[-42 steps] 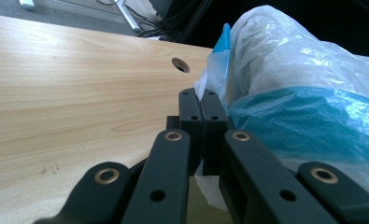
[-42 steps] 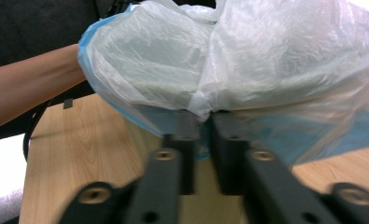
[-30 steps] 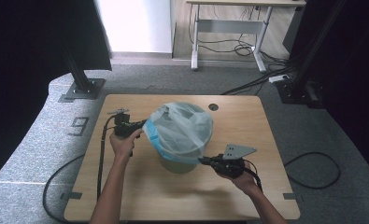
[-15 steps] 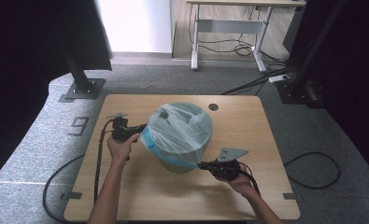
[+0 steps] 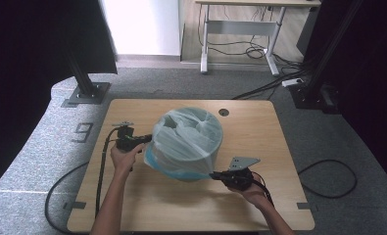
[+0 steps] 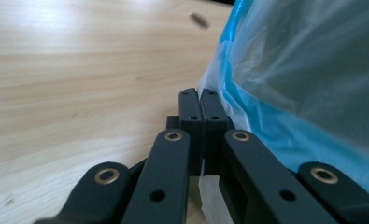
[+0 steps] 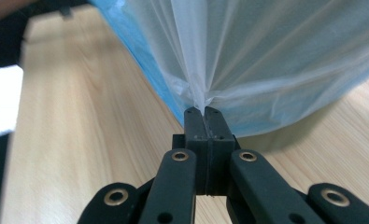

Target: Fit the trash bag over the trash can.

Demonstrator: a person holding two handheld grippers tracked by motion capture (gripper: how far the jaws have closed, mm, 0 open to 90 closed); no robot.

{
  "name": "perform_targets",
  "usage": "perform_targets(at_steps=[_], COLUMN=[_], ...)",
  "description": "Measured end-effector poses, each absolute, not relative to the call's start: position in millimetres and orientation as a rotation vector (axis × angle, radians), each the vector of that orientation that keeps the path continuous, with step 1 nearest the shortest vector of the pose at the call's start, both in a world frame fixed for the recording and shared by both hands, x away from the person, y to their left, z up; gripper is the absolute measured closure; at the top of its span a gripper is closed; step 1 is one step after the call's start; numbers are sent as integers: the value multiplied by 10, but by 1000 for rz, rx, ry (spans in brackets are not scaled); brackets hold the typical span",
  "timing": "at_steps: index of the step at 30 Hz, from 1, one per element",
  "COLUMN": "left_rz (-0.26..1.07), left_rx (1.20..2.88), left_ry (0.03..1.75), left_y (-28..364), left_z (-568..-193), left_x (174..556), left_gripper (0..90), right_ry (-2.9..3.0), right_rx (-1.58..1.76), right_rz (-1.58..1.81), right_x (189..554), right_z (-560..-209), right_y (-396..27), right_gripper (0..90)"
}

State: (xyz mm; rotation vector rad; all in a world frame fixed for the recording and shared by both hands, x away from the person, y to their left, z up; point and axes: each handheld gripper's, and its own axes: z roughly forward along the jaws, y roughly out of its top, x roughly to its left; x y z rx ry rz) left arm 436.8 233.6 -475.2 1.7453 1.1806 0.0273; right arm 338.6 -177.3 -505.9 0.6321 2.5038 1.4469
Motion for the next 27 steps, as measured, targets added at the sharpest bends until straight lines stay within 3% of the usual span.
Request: perform_targets(at_steps=[17,20,27], left_rz=[-11,35,150], left_rx=[1784,1787,1732], left_ry=[1229,1212,1177], left_y=[2086,2113,2294], left_z=[-4996,-4962,-4759], left_x=[4522,4490,4327], left_gripper=[889,806,500], right_ry=[2477,2445,2313], right_rx=[914,901,903], right_rz=[1398,1446,1557], right_x=[3667,3644,3584], right_z=[-5368,-5343,-5264], right_y=[-2152,-2182,-2224], right_gripper=[885,855,549])
